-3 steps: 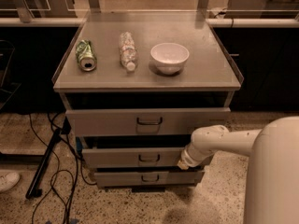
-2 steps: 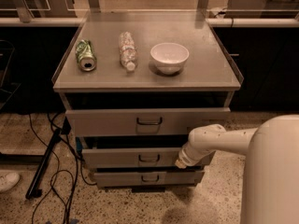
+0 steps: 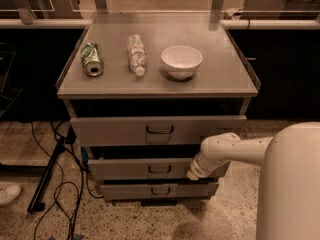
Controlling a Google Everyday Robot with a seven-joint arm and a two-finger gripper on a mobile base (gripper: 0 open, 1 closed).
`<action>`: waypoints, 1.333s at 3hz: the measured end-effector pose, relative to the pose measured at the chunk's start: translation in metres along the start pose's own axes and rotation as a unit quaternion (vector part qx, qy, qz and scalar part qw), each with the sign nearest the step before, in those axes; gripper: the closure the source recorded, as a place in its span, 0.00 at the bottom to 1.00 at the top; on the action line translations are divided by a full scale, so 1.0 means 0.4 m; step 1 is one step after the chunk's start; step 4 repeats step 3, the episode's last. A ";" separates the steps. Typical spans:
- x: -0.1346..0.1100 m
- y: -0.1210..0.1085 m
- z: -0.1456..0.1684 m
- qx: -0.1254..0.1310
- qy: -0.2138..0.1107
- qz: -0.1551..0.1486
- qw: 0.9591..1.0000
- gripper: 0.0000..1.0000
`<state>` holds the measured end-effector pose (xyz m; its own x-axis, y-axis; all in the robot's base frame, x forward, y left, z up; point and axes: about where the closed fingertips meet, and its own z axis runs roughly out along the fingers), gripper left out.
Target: Close middle drawer
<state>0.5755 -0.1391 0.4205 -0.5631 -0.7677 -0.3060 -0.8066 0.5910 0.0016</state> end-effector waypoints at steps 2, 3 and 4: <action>0.000 0.000 0.000 0.000 0.000 0.000 1.000 0.00; 0.000 0.000 0.000 0.000 0.000 0.000 1.000 0.00; 0.000 0.000 0.000 0.000 0.000 0.000 1.000 0.00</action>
Offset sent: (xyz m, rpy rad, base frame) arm 0.0000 0.0000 0.0000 0.0000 0.0000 0.0000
